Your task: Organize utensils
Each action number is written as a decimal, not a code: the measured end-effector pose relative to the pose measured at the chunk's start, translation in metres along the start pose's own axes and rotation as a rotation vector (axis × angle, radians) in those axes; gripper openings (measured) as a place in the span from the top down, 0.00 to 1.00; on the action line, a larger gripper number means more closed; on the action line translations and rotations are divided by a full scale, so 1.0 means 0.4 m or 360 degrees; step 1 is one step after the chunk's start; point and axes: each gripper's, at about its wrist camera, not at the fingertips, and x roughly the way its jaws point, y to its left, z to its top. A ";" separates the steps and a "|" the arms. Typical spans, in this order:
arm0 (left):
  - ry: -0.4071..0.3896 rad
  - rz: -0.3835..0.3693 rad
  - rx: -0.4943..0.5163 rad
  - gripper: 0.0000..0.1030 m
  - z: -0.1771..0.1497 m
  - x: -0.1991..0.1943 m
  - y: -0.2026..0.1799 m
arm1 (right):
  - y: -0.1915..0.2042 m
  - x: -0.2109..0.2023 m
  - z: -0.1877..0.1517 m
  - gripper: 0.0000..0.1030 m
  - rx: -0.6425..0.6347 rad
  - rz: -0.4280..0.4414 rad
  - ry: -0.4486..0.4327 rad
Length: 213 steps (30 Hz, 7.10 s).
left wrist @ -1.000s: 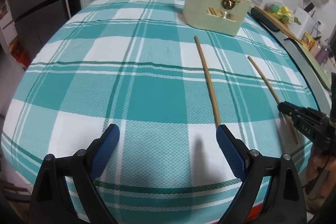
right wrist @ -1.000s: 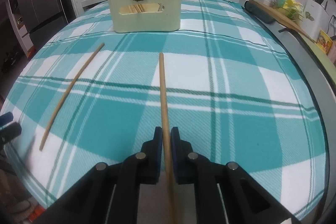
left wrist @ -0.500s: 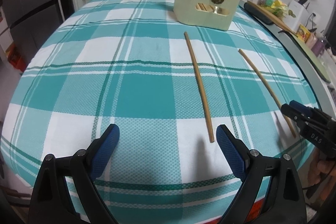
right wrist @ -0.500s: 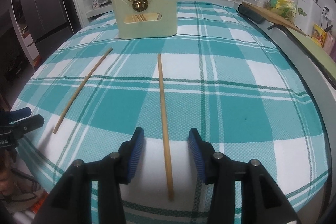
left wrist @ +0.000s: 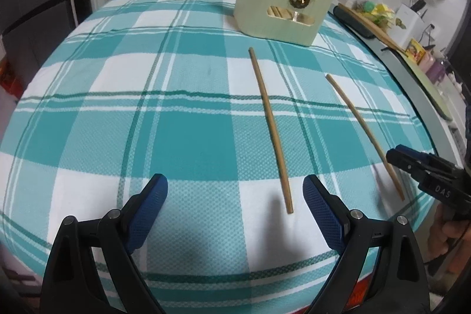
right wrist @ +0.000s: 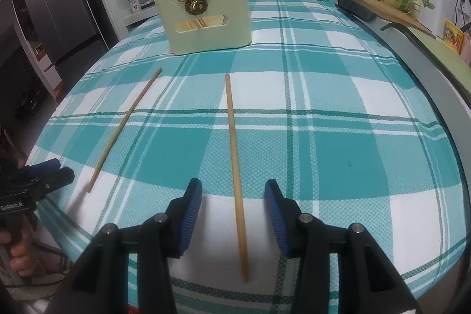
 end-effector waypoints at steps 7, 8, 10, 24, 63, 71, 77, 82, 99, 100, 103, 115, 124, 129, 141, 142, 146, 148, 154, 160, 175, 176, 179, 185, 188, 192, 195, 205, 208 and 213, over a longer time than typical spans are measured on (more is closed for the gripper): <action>0.0075 0.0002 0.0091 0.09 0.131 0.083 -0.001 | 0.018 0.069 0.075 0.56 -0.0151 0.0057 0.0200; 0.0087 -0.0010 0.0099 0.09 0.152 0.094 -0.004 | 0.021 0.081 0.086 0.56 -0.0180 0.0045 0.0224; 0.0095 -0.0006 0.0122 0.09 0.193 0.115 -0.015 | 0.021 0.094 0.106 0.56 -0.0228 0.0034 0.0236; 0.0282 0.0103 0.0188 0.21 0.297 0.289 -0.033 | 0.033 0.211 0.225 0.56 -0.0413 0.0022 0.0428; -0.0651 -0.0288 0.0240 0.96 0.285 -0.335 -0.109 | 0.136 -0.329 0.312 0.94 -0.0408 0.0166 -0.0597; -0.0703 -0.0311 0.0270 0.96 0.245 -0.398 -0.133 | 0.145 -0.410 0.289 0.94 -0.0364 0.0177 -0.0800; -0.0657 -0.0314 0.0264 0.96 0.231 -0.383 -0.133 | 0.140 -0.409 0.282 0.94 -0.0345 0.0219 -0.0778; -0.0647 -0.0310 0.0250 0.96 0.239 -0.375 -0.126 | 0.133 -0.405 0.286 0.94 -0.0341 0.0205 -0.0749; -0.0584 -0.0252 0.0203 0.96 0.264 -0.318 -0.112 | 0.143 -0.364 0.312 0.94 -0.0386 0.0039 -0.0682; -0.0580 -0.0251 0.0198 0.96 0.266 -0.316 -0.112 | 0.140 -0.359 0.314 0.94 -0.0382 0.0038 -0.0673; -0.0555 -0.0279 0.0190 0.96 0.282 -0.316 -0.110 | 0.129 -0.345 0.324 0.94 -0.0365 0.0051 -0.0637; -0.0927 -0.0356 0.0229 0.96 0.574 -0.497 -0.137 | 0.095 -0.412 0.551 0.94 -0.0339 0.0157 -0.0812; -0.0965 -0.0200 0.0222 0.96 0.793 -0.295 -0.174 | 0.095 -0.329 0.796 0.94 -0.0272 0.0233 -0.1040; -0.0667 -0.0184 0.0146 0.96 0.842 -0.073 -0.154 | 0.118 -0.164 0.872 0.94 -0.0370 0.0168 -0.0835; -0.0451 0.0181 0.0035 0.09 0.823 0.073 -0.072 | 0.072 0.107 0.910 0.46 -0.0178 0.0268 -0.0456; -0.0503 0.0233 0.0066 0.08 0.805 0.047 -0.073 | 0.064 0.084 0.899 0.44 -0.0153 0.0280 -0.0492; -0.0655 0.0407 0.0151 0.01 0.733 -0.044 -0.087 | 0.068 -0.009 0.848 0.35 -0.0208 0.0228 -0.0603; -0.0717 0.0458 0.0156 0.01 0.683 -0.090 -0.100 | 0.073 -0.059 0.799 0.24 -0.0235 0.0222 -0.0639; -0.0646 0.0434 0.0181 0.01 0.549 -0.188 -0.133 | 0.102 -0.184 0.628 0.17 -0.0289 0.0095 -0.0704; -0.0752 0.0611 0.0184 0.00 0.422 -0.275 -0.160 | 0.157 -0.261 0.484 0.16 -0.0344 -0.0048 -0.0702; -0.0631 0.0447 0.0132 0.00 0.286 -0.362 -0.175 | 0.198 -0.377 0.334 0.16 -0.0210 -0.0192 -0.0605; -0.0631 0.0438 0.0128 0.00 0.285 -0.365 -0.176 | 0.199 -0.385 0.331 0.16 -0.0211 -0.0191 -0.0606; -0.0634 0.0423 0.0124 0.00 0.280 -0.378 -0.177 | 0.206 -0.403 0.325 0.16 -0.0216 -0.0166 -0.0598; -0.0607 0.0415 0.0107 0.00 0.281 -0.385 -0.173 | 0.221 -0.423 0.320 0.16 -0.0223 -0.0205 -0.0619; -0.0600 0.0426 0.0103 0.00 0.280 -0.385 -0.172 | 0.227 -0.428 0.316 0.16 -0.0223 -0.0226 -0.0622; -0.0594 0.0425 0.0108 0.00 0.279 -0.386 -0.175 | 0.233 -0.430 0.315 0.16 -0.0232 -0.0225 -0.0613; -0.0591 0.0411 0.0103 0.00 0.279 -0.388 -0.177 | 0.236 -0.431 0.314 0.16 -0.0240 -0.0225 -0.0611; -0.0593 0.0418 0.0103 0.00 0.282 -0.394 -0.176 | 0.241 -0.445 0.308 0.16 -0.0237 -0.0239 -0.0634; -0.0600 0.0414 0.0107 0.00 0.281 -0.399 -0.177 | 0.245 -0.449 0.304 0.16 -0.0239 -0.0240 -0.0635; -0.0605 0.0416 0.0116 0.00 0.281 -0.401 -0.179 | 0.248 -0.454 0.305 0.16 -0.0247 -0.0232 -0.0633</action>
